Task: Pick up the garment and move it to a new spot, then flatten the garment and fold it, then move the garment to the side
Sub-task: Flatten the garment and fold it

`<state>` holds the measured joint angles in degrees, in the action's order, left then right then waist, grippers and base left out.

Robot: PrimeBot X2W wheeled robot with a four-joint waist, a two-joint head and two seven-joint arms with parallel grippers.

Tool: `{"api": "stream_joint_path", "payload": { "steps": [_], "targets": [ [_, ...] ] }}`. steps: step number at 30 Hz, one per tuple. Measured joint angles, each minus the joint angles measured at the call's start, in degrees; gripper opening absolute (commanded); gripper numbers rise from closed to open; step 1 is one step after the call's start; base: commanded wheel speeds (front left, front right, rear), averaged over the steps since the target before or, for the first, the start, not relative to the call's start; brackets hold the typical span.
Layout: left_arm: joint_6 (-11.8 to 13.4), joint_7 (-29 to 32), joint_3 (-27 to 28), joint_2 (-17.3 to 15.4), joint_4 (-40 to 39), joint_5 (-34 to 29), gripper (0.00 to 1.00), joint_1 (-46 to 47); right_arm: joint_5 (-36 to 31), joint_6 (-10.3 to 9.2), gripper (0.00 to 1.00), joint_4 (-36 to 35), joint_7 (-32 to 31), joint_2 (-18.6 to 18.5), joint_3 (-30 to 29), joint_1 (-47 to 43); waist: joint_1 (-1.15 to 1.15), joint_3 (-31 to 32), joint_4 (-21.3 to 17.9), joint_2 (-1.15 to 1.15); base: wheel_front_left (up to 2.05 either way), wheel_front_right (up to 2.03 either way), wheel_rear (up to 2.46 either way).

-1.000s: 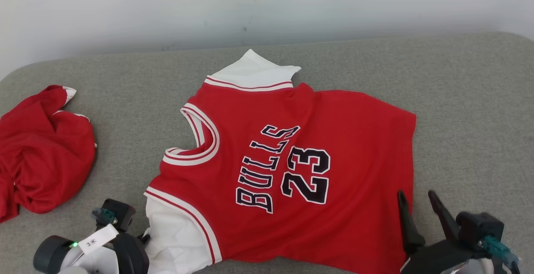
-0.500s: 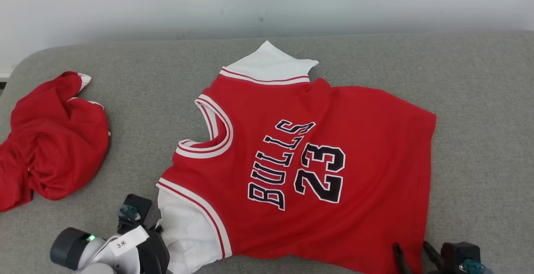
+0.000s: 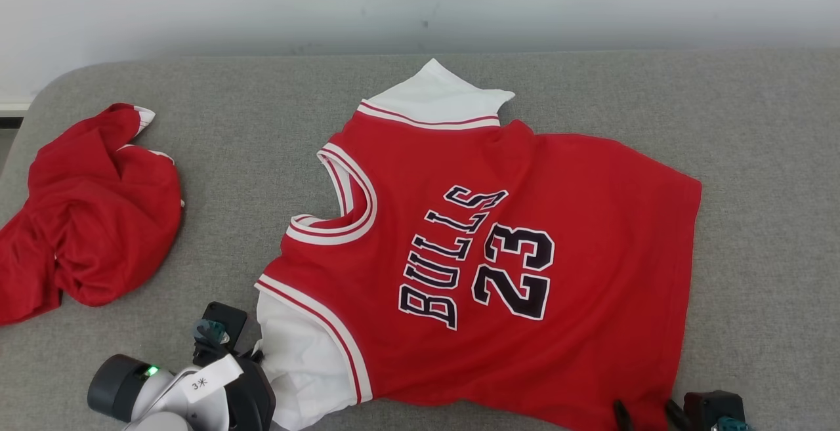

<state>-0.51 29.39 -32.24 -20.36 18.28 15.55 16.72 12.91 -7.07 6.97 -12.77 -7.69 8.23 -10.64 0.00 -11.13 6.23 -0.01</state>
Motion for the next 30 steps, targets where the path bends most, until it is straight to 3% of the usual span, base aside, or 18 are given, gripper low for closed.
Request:
{"api": "stream_joint_path", "payload": {
  "steps": [9, 11, 14, 22, 24, 25, 26, 30],
  "targets": [
    [0.51, 0.10, 0.12, -0.33, -0.25, 0.11, 0.00, -0.31, 0.02, 0.00, 1.00, -2.22, -3.90, -0.03, -0.14, -1.96, 0.00, 0.17, -0.92, 0.00, 0.00, 0.00, 0.00],
    [0.51, 0.40, 0.12, -0.43, -0.25, 0.11, 0.00, -0.29, 0.02, 0.00, 0.91, -2.55, -4.66, 0.00, -0.23, -1.98, 0.00, 0.30, -1.33, 0.00, 0.00, 0.00, 0.00],
    [0.51, 0.59, 0.07, -0.43, -0.24, 0.10, 0.00, -0.21, 0.21, 0.01, 1.00, -2.90, -5.59, 0.12, -0.45, -2.27, 0.00, 0.54, -1.66, 0.01, 0.00, 0.00, 0.00],
    [0.55, 0.84, 0.12, -0.51, -0.27, 0.16, 0.00, -0.30, 0.22, 0.01, 0.99, -3.79, -7.38, 0.35, -0.85, -3.18, 0.00, 0.70, -2.24, 0.01, 0.00, 0.00, 0.00],
    [0.56, 0.84, 0.12, -0.49, -0.29, 0.16, 0.00, -0.30, 0.71, 0.01, 0.40, -3.86, -7.93, 0.81, -1.12, -3.14, 0.00, 0.73, -2.37, 0.01, 0.00, 0.00, 0.00],
    [0.56, 0.84, 0.12, -0.47, -0.30, 0.16, 0.00, -0.30, 0.71, 0.01, 0.26, -3.86, -8.18, 0.92, -1.20, -3.11, 0.00, 0.75, -2.41, 0.01, 0.00, 0.00, 0.00],
    [0.56, 0.84, 0.10, -0.44, -0.31, 0.16, 0.00, -0.30, 0.71, 0.01, 0.01, -3.86, -8.44, 0.97, -1.27, -3.10, 0.00, 0.77, -2.43, 0.01, 0.00, 0.00, 0.00],
    [0.56, 0.85, 0.05, -0.24, -0.45, 0.18, 0.00, -0.28, 1.19, 0.01, 0.00, -3.97, -9.51, 0.99, -2.03, -3.32, 0.01, 0.84, -2.39, 0.01, 0.00, 0.00, 0.00]
  ]
}}
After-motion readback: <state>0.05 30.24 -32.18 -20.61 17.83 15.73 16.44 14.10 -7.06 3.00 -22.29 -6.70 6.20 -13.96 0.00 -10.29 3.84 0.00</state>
